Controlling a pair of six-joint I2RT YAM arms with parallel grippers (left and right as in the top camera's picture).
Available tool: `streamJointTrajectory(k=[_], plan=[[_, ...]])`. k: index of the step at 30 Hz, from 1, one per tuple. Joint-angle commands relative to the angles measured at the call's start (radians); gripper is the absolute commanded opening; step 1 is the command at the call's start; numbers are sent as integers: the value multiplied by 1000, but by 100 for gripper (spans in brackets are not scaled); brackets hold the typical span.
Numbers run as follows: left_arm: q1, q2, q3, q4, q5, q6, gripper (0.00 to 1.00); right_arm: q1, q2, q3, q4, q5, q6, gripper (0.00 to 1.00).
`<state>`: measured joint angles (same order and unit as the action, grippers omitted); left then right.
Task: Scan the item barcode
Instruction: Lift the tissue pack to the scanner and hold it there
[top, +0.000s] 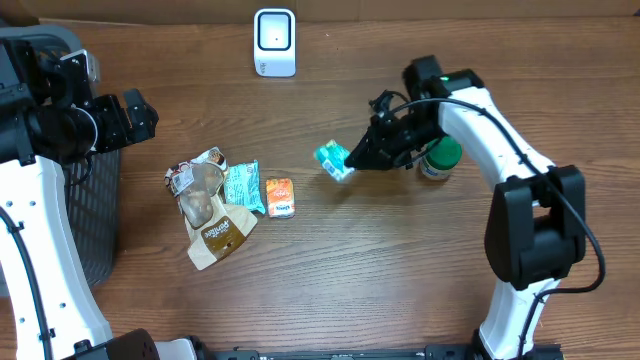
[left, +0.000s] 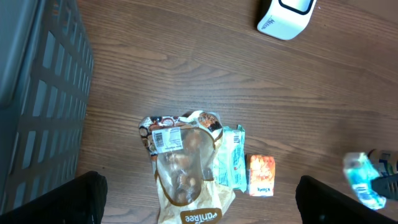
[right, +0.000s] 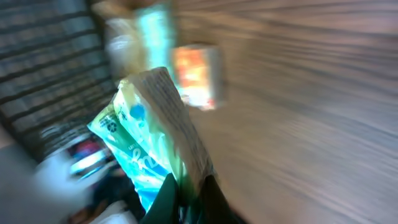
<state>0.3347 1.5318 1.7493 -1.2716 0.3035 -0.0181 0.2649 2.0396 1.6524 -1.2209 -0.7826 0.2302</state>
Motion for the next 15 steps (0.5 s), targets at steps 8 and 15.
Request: streamJointTrajectory(k=[8, 15], plan=[[-2, -1, 13, 0, 0, 15, 100, 126, -19, 566, -103, 546, 84, 4], [-1, -1, 13, 0, 0, 15, 100, 262, 8, 599, 209, 1104, -9, 4]])
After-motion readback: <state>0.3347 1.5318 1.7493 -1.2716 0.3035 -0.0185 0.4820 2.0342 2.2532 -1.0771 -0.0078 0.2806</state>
